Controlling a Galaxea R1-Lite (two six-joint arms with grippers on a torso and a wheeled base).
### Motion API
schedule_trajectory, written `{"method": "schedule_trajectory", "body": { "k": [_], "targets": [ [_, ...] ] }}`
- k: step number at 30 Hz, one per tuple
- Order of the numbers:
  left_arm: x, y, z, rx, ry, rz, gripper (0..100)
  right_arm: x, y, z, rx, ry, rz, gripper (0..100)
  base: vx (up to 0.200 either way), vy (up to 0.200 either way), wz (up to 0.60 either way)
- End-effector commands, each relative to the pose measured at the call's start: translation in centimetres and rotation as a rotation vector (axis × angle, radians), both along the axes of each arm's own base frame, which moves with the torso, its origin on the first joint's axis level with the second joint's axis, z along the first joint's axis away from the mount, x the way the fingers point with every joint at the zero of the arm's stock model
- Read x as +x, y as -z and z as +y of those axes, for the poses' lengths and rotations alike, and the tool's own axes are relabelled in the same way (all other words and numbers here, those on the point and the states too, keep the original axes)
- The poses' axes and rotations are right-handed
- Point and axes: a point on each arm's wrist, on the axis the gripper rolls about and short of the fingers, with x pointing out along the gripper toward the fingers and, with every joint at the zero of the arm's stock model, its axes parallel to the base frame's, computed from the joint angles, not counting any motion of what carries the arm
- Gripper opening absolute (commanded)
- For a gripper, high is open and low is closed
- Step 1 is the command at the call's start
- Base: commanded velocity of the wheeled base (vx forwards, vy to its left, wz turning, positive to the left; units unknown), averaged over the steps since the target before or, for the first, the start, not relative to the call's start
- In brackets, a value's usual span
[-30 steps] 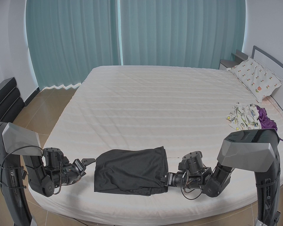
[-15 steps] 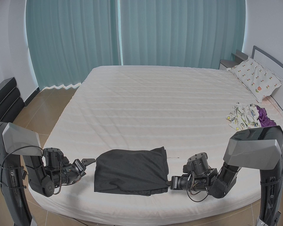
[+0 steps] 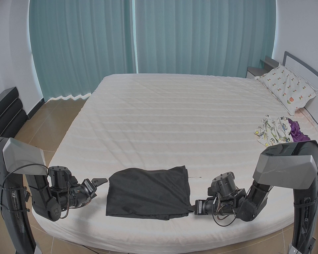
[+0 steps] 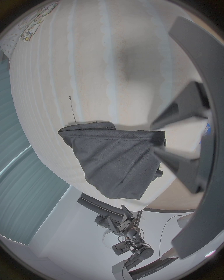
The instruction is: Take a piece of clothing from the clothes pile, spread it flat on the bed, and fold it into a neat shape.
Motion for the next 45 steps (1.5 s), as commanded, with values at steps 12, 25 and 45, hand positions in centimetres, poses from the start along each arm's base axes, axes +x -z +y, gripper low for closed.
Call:
{"method": "schedule_trajectory", "body": {
  "k": [12,25,45],
  "targets": [
    [0.0,-0.2,0.0,-0.004,-0.004,-0.007,100,3.6,-5.4,-1.0,0.098,0.092,-0.189,100,0.0,0.0,0.0],
    [-5.5,-10.9,2.0,0.066,-0.047,-0.364,100,0.9,-16.7,-11.3,0.12,0.454,-0.494,100,0.0,0.0,0.0],
    [-24.2,-16.3,1.7,0.286,0.039,-0.6,100,-21.3,-17.4,-16.5,-0.008,0.44,-0.788,100,0.0,0.0,0.0]
  ]
}}
